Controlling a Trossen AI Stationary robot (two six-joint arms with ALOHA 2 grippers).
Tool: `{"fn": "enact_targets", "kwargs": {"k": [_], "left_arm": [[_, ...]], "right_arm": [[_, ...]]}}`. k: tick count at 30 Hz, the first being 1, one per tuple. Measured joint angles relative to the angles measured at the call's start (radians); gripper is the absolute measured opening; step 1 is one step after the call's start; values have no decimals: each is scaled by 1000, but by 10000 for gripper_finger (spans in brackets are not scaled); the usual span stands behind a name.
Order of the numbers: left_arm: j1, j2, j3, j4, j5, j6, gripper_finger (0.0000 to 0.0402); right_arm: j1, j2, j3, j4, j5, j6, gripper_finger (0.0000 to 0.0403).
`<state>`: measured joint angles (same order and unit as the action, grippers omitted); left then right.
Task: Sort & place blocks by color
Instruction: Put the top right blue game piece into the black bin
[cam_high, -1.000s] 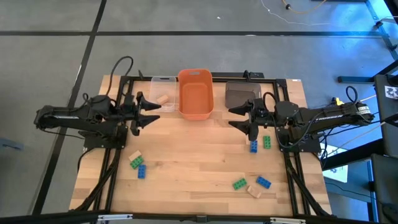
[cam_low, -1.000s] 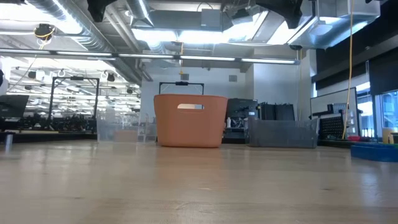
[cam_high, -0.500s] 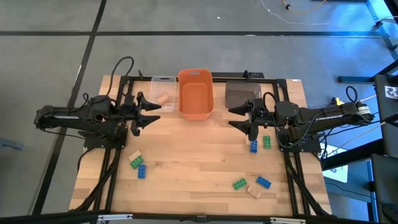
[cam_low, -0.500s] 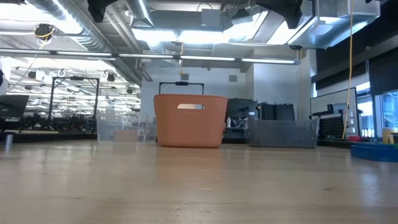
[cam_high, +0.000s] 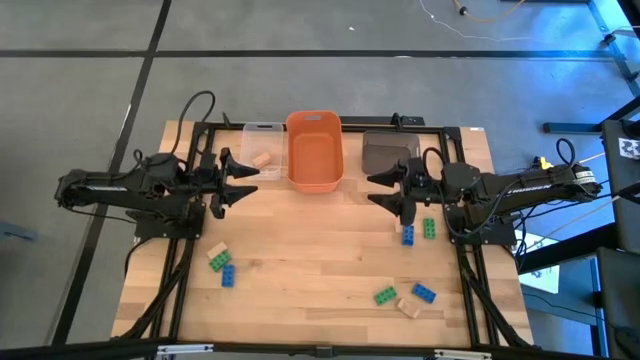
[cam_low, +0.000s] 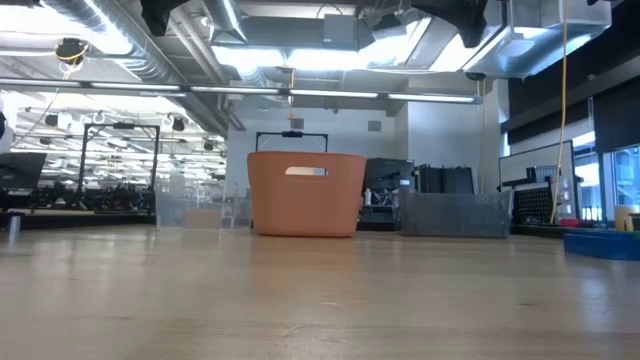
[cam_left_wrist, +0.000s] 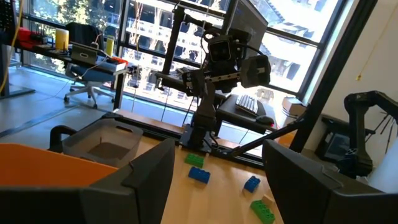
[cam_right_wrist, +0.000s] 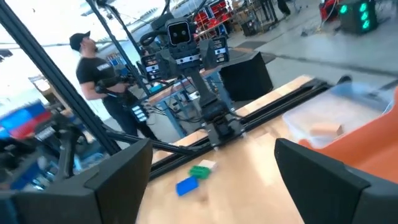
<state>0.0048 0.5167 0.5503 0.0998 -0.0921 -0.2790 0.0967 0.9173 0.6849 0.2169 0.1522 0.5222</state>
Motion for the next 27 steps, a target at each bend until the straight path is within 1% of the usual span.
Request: {"fn": "enact_targets", "kwargs": {"k": [4,6,8,12,14,16,19,23,27], "left_arm": [[0,0,0,0,0,0,234],[0,0,0,0,0,0,234],[0,0,0,0,0,0,234],[0,0,0,1,-2,0,234],[0,0,0,2,-3,0,234],[0,0,0,3,-3,0,234],[0,0,0,6,-3,1,234],[0,0,0,7,-3,1,234],[0,0,0,8,-3,1,234]], "right_arm": [[0,7,2,-33,-65,142,339],[1,29,26,-121,-122,251,339],[12,60,79,-276,-198,343,339],[80,155,238,-686,-302,422,339],[123,214,319,-881,-304,478,339],[163,266,376,-1068,-307,573,339],[210,334,402,-1263,-294,761,339],[246,396,359,-1344,-279,988,339],[249,437,289,-1329,-215,1157,339]]}}
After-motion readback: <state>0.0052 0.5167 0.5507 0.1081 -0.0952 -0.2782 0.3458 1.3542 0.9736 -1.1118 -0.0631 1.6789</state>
